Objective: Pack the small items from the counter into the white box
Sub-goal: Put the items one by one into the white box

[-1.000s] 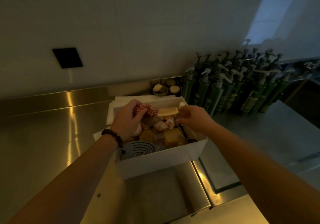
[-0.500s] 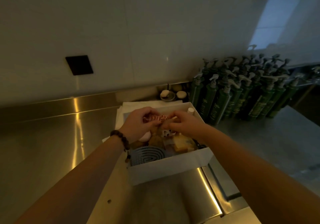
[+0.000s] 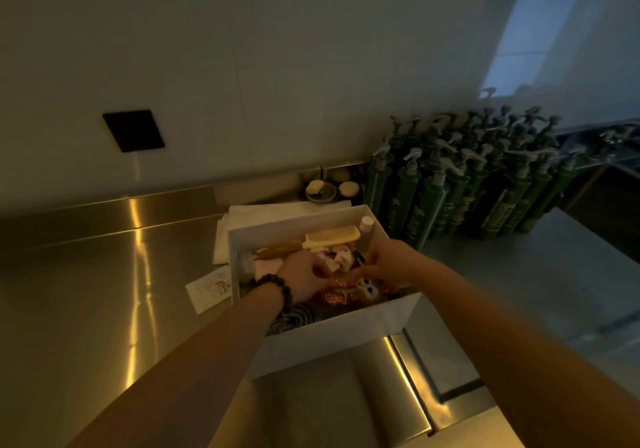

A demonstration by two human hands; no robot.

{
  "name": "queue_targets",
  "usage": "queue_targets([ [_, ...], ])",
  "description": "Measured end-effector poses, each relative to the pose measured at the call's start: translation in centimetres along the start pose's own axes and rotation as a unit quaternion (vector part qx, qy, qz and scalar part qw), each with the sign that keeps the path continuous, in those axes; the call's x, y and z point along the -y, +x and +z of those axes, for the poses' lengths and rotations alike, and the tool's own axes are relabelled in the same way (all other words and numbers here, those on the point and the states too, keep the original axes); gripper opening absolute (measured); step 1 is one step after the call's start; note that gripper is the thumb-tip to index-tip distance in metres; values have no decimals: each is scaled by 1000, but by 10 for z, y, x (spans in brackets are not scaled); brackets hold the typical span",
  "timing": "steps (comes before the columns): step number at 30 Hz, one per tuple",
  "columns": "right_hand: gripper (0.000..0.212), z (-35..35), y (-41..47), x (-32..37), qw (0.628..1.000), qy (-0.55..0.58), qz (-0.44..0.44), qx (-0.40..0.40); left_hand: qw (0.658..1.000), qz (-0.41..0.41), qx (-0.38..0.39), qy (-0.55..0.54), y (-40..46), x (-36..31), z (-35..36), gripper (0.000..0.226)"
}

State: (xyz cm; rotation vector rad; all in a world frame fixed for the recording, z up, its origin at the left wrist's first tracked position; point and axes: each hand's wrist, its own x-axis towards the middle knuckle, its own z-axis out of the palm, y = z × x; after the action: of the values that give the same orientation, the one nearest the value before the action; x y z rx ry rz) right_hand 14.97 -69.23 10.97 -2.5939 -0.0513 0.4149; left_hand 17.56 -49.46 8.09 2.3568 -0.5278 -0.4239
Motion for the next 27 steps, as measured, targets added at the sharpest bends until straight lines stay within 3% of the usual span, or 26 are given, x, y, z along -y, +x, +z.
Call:
queue_targets([
  [4,46,8,-1,-6,999,-12,-34,-38,999,-21,2,-29,1,6,2,10],
  [7,28,9,0,-7,998,-49,9,-38,998,-12,-52,-13,-2,7,-6,11],
  [11,16,0,-2,-1,997,-20,-22,-76,993,-32,-112,-19,-13,5,-19,29],
  [14,22,-2,-2,12,993,-12,-48,-103,987,-36,-153,-10,-29,3,-30,42],
  [20,37,17,9,52,980,-29,-118,-158,951,-59,-281,112,-77,21,-51,51],
  [27,41,72,24,138,970,-22,-204,-127,920,-160,-323,154,-149,82,-69,50],
])
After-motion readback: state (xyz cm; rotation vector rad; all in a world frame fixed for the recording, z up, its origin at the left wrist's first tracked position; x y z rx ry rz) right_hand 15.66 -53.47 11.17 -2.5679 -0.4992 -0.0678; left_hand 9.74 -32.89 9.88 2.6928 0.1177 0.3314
